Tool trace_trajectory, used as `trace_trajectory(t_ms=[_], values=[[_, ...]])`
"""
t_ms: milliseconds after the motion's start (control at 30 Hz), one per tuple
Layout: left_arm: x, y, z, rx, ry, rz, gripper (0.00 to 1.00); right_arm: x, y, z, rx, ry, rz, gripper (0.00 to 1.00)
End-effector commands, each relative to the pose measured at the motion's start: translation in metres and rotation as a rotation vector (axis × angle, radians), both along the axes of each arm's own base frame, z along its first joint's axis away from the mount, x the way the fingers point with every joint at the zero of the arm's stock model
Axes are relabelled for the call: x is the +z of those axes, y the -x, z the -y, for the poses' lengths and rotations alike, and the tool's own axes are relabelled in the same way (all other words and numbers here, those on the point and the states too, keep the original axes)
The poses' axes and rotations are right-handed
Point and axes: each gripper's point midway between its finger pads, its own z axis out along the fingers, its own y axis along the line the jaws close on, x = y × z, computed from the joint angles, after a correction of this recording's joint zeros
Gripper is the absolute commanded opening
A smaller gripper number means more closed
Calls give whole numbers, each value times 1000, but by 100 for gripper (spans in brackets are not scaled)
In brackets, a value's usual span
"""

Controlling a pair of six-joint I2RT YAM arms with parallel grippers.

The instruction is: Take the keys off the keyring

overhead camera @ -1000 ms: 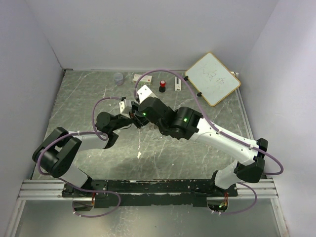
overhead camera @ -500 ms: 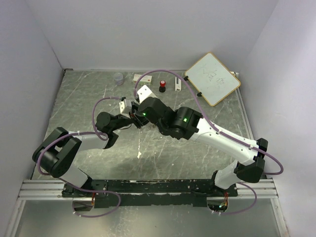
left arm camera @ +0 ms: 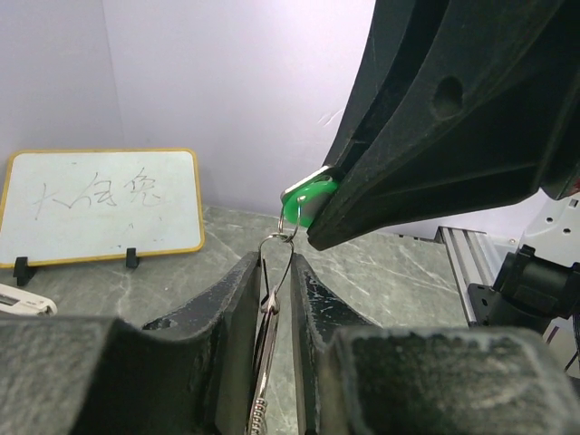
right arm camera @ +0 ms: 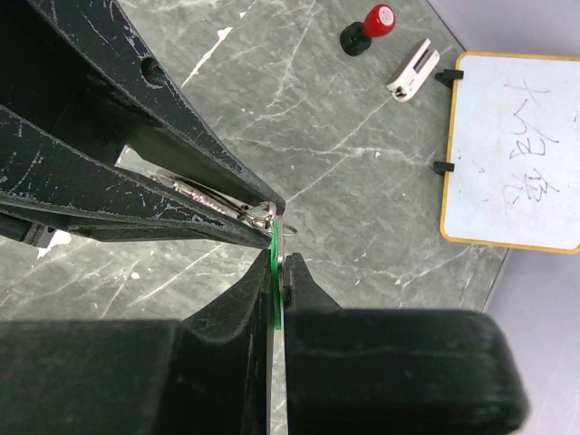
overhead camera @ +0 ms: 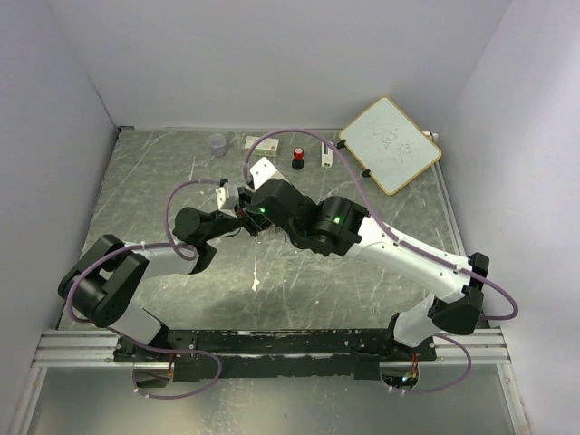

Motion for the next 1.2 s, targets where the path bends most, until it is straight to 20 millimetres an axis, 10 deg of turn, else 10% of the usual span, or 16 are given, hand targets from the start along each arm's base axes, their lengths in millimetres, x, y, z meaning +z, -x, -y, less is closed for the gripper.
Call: trace_trajectory(t_ms=[0,1167], values=[[14,7,-3,-3,43,40,29,15,-1,-4,-11,-43,30,0],[3,5,1,-15,27,5,33,16,-2,-2,-19,-49,41,0]])
